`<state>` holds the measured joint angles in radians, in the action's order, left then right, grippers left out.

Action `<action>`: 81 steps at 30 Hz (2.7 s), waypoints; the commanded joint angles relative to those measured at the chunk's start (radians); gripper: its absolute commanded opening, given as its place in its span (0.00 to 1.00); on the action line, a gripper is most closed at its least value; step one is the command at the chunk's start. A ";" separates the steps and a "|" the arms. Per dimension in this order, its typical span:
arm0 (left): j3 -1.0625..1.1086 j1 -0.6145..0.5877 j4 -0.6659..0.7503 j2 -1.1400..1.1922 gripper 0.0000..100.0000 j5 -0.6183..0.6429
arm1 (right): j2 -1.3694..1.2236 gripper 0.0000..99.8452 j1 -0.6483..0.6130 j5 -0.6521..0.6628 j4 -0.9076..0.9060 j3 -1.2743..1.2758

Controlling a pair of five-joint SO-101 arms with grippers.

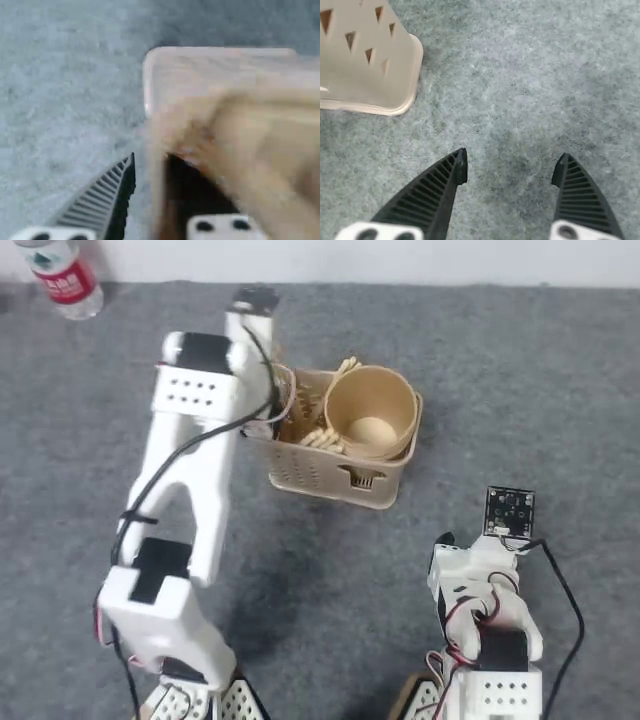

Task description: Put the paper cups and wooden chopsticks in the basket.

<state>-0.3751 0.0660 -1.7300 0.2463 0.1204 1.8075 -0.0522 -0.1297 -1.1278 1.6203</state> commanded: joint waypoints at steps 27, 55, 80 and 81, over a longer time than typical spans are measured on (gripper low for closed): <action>0.045 -0.155 -0.023 -0.020 0.21 -0.600 | 0.007 0.27 0.005 -0.006 0.019 -0.006; -0.463 -0.025 0.035 0.249 0.21 -0.129 | 0.007 0.27 0.005 -0.006 0.021 -0.018; -0.463 -0.080 -0.021 0.315 0.21 -0.206 | -0.004 0.01 -0.549 0.233 -0.054 -0.290; -0.463 -0.069 -0.021 0.315 0.21 -0.206 | -0.004 0.01 -0.555 0.250 -0.054 -0.290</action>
<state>-0.8032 -0.0092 -1.7300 0.5669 -0.0760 1.8136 -0.5877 0.0898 -1.1738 1.3825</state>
